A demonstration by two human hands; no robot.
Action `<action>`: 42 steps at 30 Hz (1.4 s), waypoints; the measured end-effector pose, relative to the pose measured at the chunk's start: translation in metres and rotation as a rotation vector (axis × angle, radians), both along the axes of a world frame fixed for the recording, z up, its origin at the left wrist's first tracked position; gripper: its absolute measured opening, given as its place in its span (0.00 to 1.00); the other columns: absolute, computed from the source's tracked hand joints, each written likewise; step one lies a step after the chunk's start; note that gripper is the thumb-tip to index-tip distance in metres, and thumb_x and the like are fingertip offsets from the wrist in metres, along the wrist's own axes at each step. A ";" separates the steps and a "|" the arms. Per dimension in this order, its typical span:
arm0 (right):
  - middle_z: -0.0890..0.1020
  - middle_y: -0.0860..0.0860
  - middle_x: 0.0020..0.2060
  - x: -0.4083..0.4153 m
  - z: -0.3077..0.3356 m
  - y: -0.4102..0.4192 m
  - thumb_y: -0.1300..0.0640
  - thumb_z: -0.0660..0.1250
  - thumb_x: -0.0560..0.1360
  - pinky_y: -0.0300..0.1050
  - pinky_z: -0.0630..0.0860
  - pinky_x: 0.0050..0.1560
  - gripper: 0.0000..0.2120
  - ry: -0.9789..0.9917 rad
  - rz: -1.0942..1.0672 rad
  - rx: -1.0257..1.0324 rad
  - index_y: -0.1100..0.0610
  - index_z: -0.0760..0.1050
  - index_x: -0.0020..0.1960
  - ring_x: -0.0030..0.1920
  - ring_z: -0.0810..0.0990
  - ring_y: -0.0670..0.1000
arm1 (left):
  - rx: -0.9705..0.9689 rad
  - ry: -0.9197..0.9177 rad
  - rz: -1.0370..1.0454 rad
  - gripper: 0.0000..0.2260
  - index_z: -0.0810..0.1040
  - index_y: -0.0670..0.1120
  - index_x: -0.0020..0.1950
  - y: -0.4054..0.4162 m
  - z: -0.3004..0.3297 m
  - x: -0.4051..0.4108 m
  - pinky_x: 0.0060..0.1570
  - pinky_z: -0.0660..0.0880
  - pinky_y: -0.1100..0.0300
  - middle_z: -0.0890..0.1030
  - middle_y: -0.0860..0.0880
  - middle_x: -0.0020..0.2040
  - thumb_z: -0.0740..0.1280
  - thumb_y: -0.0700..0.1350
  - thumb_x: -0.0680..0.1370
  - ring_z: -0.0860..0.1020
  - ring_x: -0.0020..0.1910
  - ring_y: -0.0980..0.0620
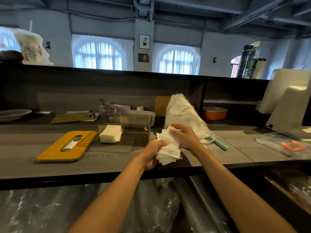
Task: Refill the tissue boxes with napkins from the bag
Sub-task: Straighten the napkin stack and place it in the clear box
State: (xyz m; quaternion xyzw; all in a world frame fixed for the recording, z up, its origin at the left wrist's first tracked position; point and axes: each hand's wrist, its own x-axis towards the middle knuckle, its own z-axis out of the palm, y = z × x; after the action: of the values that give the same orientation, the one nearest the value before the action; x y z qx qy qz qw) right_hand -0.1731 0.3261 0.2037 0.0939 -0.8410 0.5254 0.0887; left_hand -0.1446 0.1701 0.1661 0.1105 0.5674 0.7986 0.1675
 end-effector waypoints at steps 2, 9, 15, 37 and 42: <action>0.77 0.49 0.59 0.000 0.004 0.006 0.48 0.65 0.79 0.39 0.75 0.42 0.19 -0.175 0.085 -0.010 0.53 0.72 0.68 0.56 0.78 0.51 | -0.012 0.050 -0.022 0.11 0.72 0.43 0.63 0.002 0.002 0.004 0.43 0.81 0.55 0.84 0.44 0.45 0.61 0.37 0.80 0.84 0.41 0.49; 0.82 0.57 0.51 0.001 -0.001 0.022 0.48 0.69 0.77 0.49 0.76 0.52 0.17 -0.369 0.169 -0.071 0.59 0.76 0.60 0.49 0.79 0.54 | 0.003 0.168 -0.038 0.34 0.61 0.52 0.75 0.003 -0.004 0.000 0.50 0.80 0.53 0.75 0.40 0.64 0.67 0.46 0.70 0.81 0.53 0.45; 0.83 0.56 0.51 0.001 -0.016 0.022 0.53 0.73 0.74 0.55 0.80 0.56 0.13 -0.116 0.010 -0.251 0.56 0.79 0.55 0.52 0.82 0.56 | 0.014 0.147 0.088 0.32 0.67 0.47 0.72 0.004 -0.009 -0.002 0.49 0.80 0.53 0.79 0.41 0.62 0.75 0.47 0.71 0.82 0.55 0.44; 0.76 0.53 0.63 0.000 -0.038 -0.020 0.45 0.66 0.77 0.49 0.75 0.58 0.25 -0.052 -0.132 -0.231 0.55 0.71 0.70 0.60 0.75 0.52 | -0.483 0.381 0.785 0.04 0.76 0.51 0.54 0.024 -0.004 -0.009 0.39 0.73 0.64 0.76 0.52 0.53 0.66 0.48 0.81 0.75 0.50 0.54; 0.79 0.52 0.56 -0.001 -0.040 -0.022 0.47 0.67 0.77 0.45 0.74 0.51 0.20 -0.009 -0.196 -0.287 0.58 0.75 0.63 0.55 0.77 0.51 | -0.517 0.338 0.806 0.04 0.73 0.50 0.53 0.023 -0.004 -0.008 0.36 0.70 0.66 0.75 0.52 0.51 0.60 0.47 0.84 0.75 0.50 0.53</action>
State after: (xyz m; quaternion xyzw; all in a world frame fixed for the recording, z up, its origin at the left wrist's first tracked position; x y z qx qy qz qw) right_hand -0.1736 0.3039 0.1635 -0.0044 -0.7629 0.6292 0.1483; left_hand -0.1523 0.1929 0.1624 -0.0347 0.7633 0.6042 -0.2262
